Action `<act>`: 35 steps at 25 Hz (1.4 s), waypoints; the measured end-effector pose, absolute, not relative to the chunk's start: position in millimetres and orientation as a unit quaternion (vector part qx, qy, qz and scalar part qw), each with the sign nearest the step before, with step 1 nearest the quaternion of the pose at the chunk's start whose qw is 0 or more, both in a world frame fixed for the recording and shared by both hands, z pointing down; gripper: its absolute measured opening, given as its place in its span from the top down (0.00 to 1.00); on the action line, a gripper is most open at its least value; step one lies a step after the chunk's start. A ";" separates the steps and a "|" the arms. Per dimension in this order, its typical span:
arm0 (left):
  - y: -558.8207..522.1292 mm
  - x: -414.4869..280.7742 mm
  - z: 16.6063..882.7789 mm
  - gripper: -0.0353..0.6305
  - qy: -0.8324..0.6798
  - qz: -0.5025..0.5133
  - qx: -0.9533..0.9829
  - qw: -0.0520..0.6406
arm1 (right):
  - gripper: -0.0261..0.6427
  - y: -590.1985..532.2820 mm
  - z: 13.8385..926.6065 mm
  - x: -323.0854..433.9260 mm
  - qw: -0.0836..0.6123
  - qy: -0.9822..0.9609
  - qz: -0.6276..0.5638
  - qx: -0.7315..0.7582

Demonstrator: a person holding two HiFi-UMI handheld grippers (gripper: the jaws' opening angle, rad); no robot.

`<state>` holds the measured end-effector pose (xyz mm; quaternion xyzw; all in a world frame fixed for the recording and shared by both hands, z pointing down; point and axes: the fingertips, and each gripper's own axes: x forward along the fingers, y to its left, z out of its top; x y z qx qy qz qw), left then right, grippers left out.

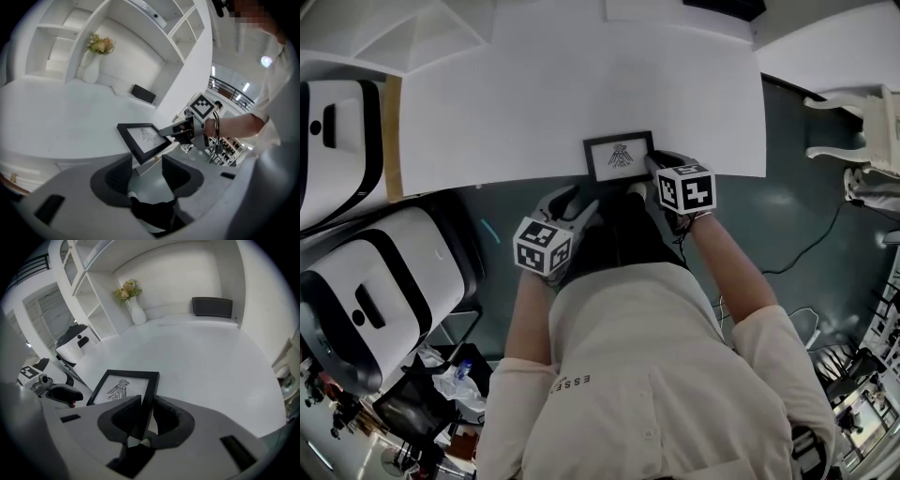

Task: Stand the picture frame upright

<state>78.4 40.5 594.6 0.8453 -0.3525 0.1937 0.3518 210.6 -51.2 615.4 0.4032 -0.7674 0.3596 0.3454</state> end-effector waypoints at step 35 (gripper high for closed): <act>11.7 96.8 631.6 0.84 -0.273 -0.150 0.681 0.662 | 0.83 -32.5 616.6 203.0 0.354 -0.805 0.337 0.338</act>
